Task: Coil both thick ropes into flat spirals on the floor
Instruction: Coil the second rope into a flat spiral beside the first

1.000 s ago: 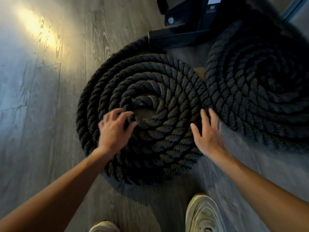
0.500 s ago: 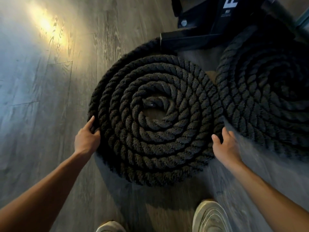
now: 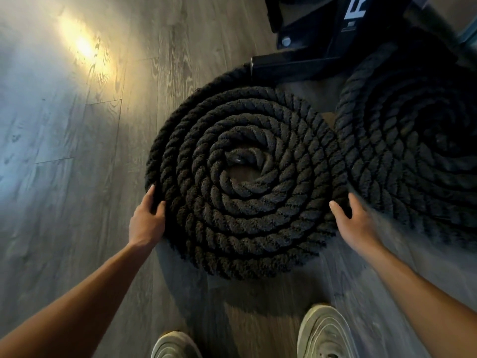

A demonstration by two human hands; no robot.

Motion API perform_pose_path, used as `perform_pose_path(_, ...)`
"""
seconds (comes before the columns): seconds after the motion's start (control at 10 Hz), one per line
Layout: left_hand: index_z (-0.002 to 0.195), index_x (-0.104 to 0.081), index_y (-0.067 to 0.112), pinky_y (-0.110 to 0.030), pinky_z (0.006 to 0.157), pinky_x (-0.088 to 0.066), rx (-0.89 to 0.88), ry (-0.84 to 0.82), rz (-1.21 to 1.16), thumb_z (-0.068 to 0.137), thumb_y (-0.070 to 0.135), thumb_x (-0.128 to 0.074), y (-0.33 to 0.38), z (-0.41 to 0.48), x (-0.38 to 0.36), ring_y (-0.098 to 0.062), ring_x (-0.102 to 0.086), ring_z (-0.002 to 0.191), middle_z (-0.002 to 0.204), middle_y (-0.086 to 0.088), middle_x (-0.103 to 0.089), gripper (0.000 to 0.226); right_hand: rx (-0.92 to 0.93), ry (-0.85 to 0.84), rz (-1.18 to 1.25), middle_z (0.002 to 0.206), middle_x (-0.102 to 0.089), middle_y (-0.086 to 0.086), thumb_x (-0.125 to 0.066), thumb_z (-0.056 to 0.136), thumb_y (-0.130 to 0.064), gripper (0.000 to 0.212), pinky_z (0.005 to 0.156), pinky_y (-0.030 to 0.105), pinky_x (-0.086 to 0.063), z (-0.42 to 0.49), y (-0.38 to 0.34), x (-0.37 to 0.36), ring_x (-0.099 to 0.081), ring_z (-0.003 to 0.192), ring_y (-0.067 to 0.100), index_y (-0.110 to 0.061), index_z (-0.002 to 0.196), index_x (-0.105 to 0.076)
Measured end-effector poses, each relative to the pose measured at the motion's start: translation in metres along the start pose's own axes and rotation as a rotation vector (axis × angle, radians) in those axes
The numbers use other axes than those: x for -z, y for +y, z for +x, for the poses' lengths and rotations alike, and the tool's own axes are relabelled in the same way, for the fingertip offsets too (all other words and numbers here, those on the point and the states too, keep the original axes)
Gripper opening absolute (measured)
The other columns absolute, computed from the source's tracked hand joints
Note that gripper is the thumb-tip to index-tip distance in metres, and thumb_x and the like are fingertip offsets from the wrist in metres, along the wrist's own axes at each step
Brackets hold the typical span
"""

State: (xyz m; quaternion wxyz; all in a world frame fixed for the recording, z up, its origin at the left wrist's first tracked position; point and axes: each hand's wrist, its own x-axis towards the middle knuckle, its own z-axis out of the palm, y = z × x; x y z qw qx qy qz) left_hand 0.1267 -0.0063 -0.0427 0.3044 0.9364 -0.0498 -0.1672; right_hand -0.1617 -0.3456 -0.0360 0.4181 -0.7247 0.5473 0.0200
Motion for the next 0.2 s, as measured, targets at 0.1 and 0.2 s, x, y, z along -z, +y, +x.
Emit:
perform_pose_path(0.1, 0.156, -0.035, 0.039, -0.040, 0.104, -0.045, -0.031, -0.041, -0.080, 0.101, 0.036, -0.059, -0.008, -0.026, 0.004, -0.025, -0.060, 0.122, 0.140, 0.000, -0.057, 0.060, -0.053, -0.017, 0.046, 0.163, -0.019, 0.008, -0.038, 0.095, -0.063, 0.078, 0.116, 0.048, -0.025, -0.004, -0.004, 0.000, -0.022, 0.148, 0.030, -0.019, 0.157, -0.017)
perform_pose_path(0.2, 0.153, -0.042, 0.032, -0.040, 0.100, -0.049, -0.005, -0.104, -0.119, 0.100, 0.030, -0.062, -0.033, -0.053, 0.015, -0.021, -0.063, 0.110, 0.129, 0.002, -0.059, 0.057, -0.062, -0.022, 0.039, 0.162, -0.018, 0.011, -0.036, 0.096, -0.062, 0.077, 0.116, 0.048, -0.023, -0.021, 0.004, -0.006, -0.021, 0.148, 0.030, -0.014, 0.156, -0.022)
